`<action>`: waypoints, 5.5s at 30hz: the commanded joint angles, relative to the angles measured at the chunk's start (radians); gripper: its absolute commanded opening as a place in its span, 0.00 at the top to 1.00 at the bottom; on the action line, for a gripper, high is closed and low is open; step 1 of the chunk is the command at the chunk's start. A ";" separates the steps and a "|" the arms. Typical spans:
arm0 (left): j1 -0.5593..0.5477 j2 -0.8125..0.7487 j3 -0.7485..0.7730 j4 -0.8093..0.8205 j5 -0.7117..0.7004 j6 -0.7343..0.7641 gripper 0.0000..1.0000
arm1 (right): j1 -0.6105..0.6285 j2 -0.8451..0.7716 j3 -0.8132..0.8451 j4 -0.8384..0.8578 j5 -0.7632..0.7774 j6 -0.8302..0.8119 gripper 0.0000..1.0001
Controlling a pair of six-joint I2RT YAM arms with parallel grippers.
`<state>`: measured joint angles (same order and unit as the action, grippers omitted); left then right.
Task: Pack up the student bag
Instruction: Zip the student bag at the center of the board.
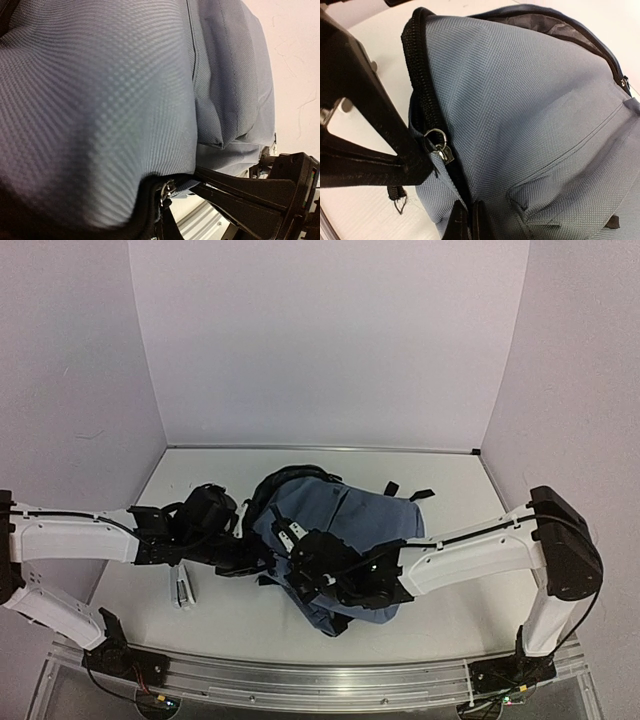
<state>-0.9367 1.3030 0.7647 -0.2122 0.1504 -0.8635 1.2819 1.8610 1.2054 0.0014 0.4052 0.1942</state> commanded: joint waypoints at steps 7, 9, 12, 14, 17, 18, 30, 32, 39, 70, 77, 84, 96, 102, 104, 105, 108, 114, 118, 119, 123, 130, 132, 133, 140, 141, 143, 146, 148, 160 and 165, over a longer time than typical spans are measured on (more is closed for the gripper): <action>0.122 -0.042 0.029 -0.083 0.108 0.220 0.89 | -0.016 -0.082 -0.075 -0.159 -0.011 -0.015 1.00; 0.122 -0.031 0.028 -0.056 0.144 0.231 0.86 | -0.016 -0.088 -0.073 -0.159 -0.013 -0.013 1.00; 0.122 -0.010 0.020 -0.019 0.184 0.233 0.81 | -0.016 -0.086 -0.063 -0.158 -0.017 -0.008 1.00; 0.122 0.001 0.013 0.010 0.217 0.229 0.79 | -0.016 -0.079 -0.058 -0.157 -0.016 -0.006 1.00; 0.120 0.011 -0.007 0.056 0.270 0.232 0.70 | -0.016 -0.069 -0.053 -0.155 -0.011 -0.004 1.00; 0.119 0.011 -0.015 0.067 0.281 0.234 0.67 | -0.016 -0.067 -0.053 -0.154 -0.011 -0.004 1.00; 0.111 0.036 -0.061 0.158 0.292 0.219 0.57 | -0.016 -0.065 -0.058 -0.149 -0.007 0.003 1.00; 0.111 0.048 -0.057 0.181 0.298 0.216 0.61 | -0.016 -0.063 -0.060 -0.149 -0.007 0.003 1.00; 0.111 0.052 -0.057 0.207 0.281 0.212 0.74 | -0.016 -0.065 -0.067 -0.149 -0.005 0.009 1.00; 0.231 -0.219 -0.114 0.032 0.126 0.221 1.00 | -0.001 -0.264 -0.187 -0.218 -0.011 0.129 0.95; 0.229 -0.213 -0.094 0.050 0.298 0.296 1.00 | 0.022 -0.225 -0.010 -0.221 -0.028 0.039 0.47; 0.229 -0.247 -0.110 0.052 0.310 0.289 1.00 | 0.023 -0.062 0.149 -0.218 -0.057 -0.062 0.37; 0.229 -0.246 -0.107 0.056 0.301 0.264 1.00 | 0.037 0.116 0.270 -0.183 -0.030 -0.117 0.43; 0.230 -0.248 -0.099 0.035 0.274 0.260 1.00 | 0.041 0.149 0.286 -0.182 0.035 -0.109 0.83; 0.230 -0.247 -0.087 -0.002 0.211 0.249 1.00 | 0.048 0.132 0.271 -0.182 0.046 -0.104 0.95; 0.230 -0.244 -0.081 -0.022 0.164 0.241 1.00 | 0.053 0.118 0.258 -0.182 0.051 -0.101 0.99; 0.232 -0.240 -0.064 -0.064 0.061 0.219 1.00 | 0.071 0.065 0.208 -0.184 0.063 -0.087 1.00; 0.272 -0.222 -0.028 -0.082 -0.029 0.193 1.00 | 0.128 -0.035 0.105 -0.198 0.072 -0.013 1.00; 0.306 -0.190 -0.002 -0.060 -0.014 0.200 1.00 | 0.163 -0.085 0.053 -0.234 0.081 0.045 1.00; 0.316 -0.179 0.009 -0.055 -0.009 0.206 1.00 | 0.172 -0.095 0.045 -0.248 0.087 0.060 1.00; 0.380 -0.120 0.056 -0.063 0.008 0.235 1.00 | 0.204 -0.135 -0.001 -0.299 0.113 0.121 1.00; 0.508 -0.017 0.115 0.002 0.056 0.290 1.00 | 0.222 -0.230 -0.105 -0.350 0.114 0.227 1.00; 0.532 0.014 0.136 0.013 0.079 0.302 1.00 | 0.227 -0.255 -0.127 -0.356 0.105 0.248 1.00; 0.539 0.027 0.147 0.018 0.095 0.311 1.00 | 0.230 -0.266 -0.135 -0.359 0.102 0.256 1.00; 0.590 0.084 0.191 0.018 0.117 0.385 1.00 | 0.234 -0.304 -0.176 -0.378 0.125 0.304 1.00; 0.604 0.098 0.201 0.020 0.135 0.390 1.00 | 0.234 -0.311 -0.181 -0.380 0.122 0.312 1.00; 0.618 0.119 0.215 0.034 0.185 0.409 1.00 | 0.234 -0.320 -0.190 -0.383 0.121 0.331 0.99; 0.619 0.127 0.213 0.095 0.360 0.460 1.00 | 0.234 -0.339 -0.183 -0.406 0.162 0.407 0.70; 0.619 0.133 0.208 0.117 0.488 0.479 1.00 | 0.230 -0.370 -0.177 -0.423 0.200 0.488 0.41; 0.619 0.086 0.084 0.166 0.591 0.471 1.00 | -0.046 -0.517 -0.328 -0.509 0.055 0.825 0.16; 0.619 0.065 0.043 0.185 0.603 0.453 1.00 | -0.077 -0.515 -0.379 -0.507 0.039 0.867 0.25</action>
<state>-0.3180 1.4224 0.8355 -0.0905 0.7146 -0.4125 1.2213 1.3656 0.8596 -0.4902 0.4690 0.9797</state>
